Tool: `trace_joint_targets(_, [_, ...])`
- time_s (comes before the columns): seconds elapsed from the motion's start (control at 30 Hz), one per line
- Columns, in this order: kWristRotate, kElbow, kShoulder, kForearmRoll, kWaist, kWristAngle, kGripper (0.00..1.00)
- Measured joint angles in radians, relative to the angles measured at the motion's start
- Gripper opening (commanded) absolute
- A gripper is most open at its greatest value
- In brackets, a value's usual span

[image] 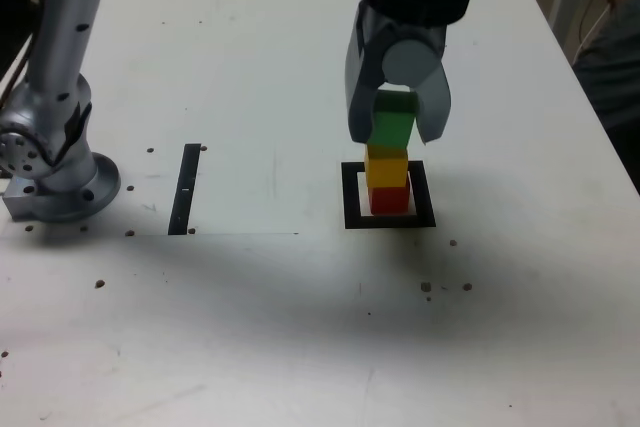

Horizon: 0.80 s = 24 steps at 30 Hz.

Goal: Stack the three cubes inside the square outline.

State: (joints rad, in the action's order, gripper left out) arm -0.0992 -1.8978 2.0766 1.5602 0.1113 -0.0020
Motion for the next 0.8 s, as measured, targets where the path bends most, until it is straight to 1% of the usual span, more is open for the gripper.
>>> trace_joint_targets(0.23, [0.004,0.001,0.008,-0.009,-0.003,-0.003,0.35])
trace_joint_targets(0.3, [0.004,0.003,0.010,-0.011,-0.004,-0.003,0.37])
trace_joint_targets(0.37, [0.006,0.004,0.012,-0.013,-0.005,-0.003,0.51])
trace_joint_targets(0.5, [0.017,0.007,0.019,-0.016,-0.011,-0.005,0.87])
trace_joint_targets(0.53, [0.022,0.008,0.020,-0.017,-0.013,-0.006,0.93])
trace_joint_targets(0.6, [0.026,0.009,0.022,-0.018,-0.015,-0.006,0.98])
trace_joint_targets(0.8, [0.031,0.017,0.022,-0.020,-0.019,-0.006,0.99])
